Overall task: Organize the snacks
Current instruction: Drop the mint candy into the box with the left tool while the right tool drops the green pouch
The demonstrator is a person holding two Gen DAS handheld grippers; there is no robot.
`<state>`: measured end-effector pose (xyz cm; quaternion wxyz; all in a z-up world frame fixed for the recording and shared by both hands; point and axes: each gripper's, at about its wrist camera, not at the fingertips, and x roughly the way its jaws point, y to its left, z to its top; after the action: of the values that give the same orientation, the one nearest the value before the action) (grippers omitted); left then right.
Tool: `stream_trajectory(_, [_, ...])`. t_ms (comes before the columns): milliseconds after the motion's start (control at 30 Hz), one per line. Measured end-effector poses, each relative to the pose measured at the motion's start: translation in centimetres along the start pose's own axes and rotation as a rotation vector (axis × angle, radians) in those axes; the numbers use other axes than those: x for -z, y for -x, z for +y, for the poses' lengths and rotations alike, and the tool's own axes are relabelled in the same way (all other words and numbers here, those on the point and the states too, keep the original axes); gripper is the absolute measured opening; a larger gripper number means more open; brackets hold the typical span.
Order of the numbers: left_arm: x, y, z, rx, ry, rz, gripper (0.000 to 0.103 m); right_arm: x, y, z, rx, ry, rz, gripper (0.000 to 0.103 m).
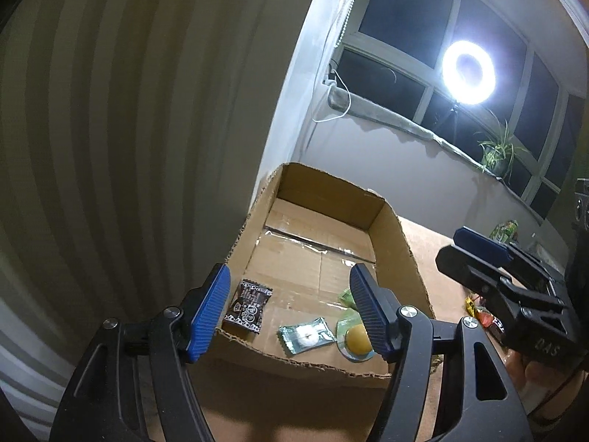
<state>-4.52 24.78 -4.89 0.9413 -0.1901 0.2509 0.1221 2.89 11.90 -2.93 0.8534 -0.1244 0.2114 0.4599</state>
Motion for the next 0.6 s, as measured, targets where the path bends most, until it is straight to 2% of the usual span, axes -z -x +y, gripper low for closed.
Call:
stream_trajectory(300, [-0.1,1.1,-1.5,0.014,-0.028,-0.019,0.067,1.0,2.8,0.2,0.018,0.009,-0.023,0.062])
stream_trajectory(600, [0.5,2.6,-4.7,0.036,-0.095,-0.018,0.072,3.4,6.6,-2.3,0.05,-0.05,-0.036,0.062])
